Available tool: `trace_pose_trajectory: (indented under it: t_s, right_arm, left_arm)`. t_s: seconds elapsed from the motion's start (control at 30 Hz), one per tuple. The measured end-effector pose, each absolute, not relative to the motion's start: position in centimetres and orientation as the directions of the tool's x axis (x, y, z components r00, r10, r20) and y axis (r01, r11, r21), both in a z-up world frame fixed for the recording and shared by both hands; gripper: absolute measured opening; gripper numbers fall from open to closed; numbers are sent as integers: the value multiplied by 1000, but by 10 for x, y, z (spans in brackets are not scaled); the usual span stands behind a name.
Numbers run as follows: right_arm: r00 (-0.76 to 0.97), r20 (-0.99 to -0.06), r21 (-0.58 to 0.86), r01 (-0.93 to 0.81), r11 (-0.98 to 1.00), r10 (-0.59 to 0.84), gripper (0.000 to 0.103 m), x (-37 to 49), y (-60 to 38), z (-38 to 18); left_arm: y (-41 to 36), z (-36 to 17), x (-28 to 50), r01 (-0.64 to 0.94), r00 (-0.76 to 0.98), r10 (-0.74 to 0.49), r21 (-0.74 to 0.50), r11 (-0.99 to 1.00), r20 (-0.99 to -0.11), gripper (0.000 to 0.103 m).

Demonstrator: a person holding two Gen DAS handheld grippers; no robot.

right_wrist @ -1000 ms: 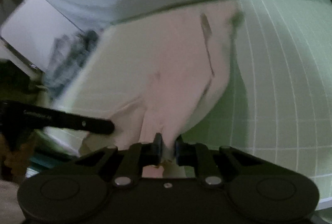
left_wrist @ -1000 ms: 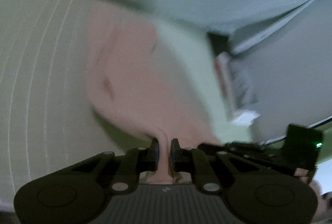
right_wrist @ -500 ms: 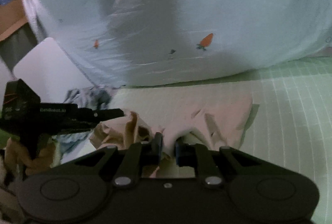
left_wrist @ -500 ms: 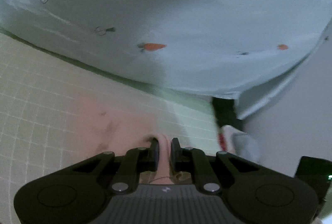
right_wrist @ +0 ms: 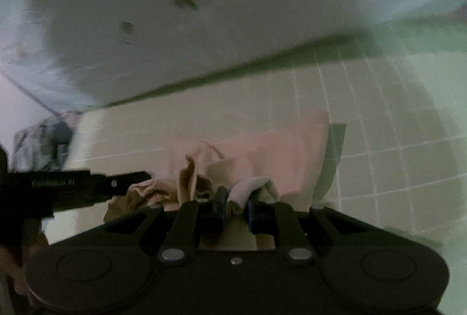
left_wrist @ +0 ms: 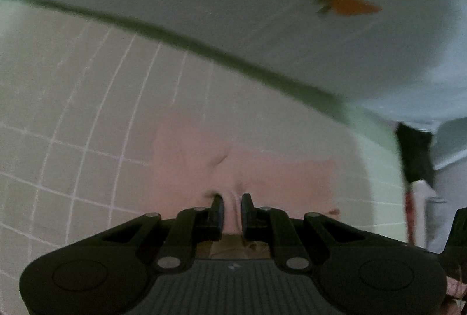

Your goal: Fold clothes

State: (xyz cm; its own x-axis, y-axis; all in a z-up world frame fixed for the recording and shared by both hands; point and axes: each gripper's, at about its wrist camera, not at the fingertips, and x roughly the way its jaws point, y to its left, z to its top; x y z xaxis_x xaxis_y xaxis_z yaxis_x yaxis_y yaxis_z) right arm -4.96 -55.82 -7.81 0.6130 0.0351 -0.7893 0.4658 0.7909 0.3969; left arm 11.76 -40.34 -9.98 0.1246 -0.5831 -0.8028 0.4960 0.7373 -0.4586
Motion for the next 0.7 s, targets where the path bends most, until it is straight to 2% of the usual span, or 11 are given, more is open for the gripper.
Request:
trace_pose_trajectory:
  t_s: [0.13, 0.37, 0.4, 0.43, 0.47, 0.5, 0.53, 0.57, 0.63, 0.7]
  right_arm:
    - [589, -808, 355, 479, 803, 6, 15, -38, -554, -103]
    - [607, -794, 445, 538, 716, 37, 15, -44, -567, -100]
    - [605, -795, 456, 550, 699, 43, 20, -43, -571, -98]
    - [619, -785, 451, 553, 701, 16, 34, -42, -575, -90]
    - [642, -767, 436, 552, 710, -28, 45, -42, -577, -81]
    - [662, -746, 422, 552, 719, -71, 65, -42, -580, -72]
    - [665, -742, 415, 554, 722, -85, 78, -45, -579, -70]
    - [660, -747, 411, 558, 721, -84, 80, -48, -576, -72]
    - [649, -757, 405, 564, 719, -83, 82, -55, -571, -76]
    - [637, -766, 399, 571, 718, -82, 84, -61, -566, -79]
  left_arm:
    - [-404, -101, 124, 484, 111, -575, -461, 743, -810, 14]
    - [-406, -103, 135, 464, 88, -562, -465, 754, -823, 17]
    - [-406, -104, 136, 461, 85, -560, -465, 755, -824, 18]
    - [-406, -104, 138, 458, 81, -558, -466, 757, -826, 25]
    - [-406, -103, 139, 455, 83, -557, -466, 759, -826, 43]
    - [-402, -95, 142, 448, 121, -567, -465, 764, -815, 57]
    - [-394, -86, 143, 437, 173, -580, -466, 770, -796, 84]
    - [-387, -78, 144, 425, 225, -591, -468, 775, -774, 90]
    - [-373, -68, 147, 405, 284, -602, -475, 781, -746, 91]
    - [-362, -69, 148, 389, 286, -588, -469, 793, -757, 92]
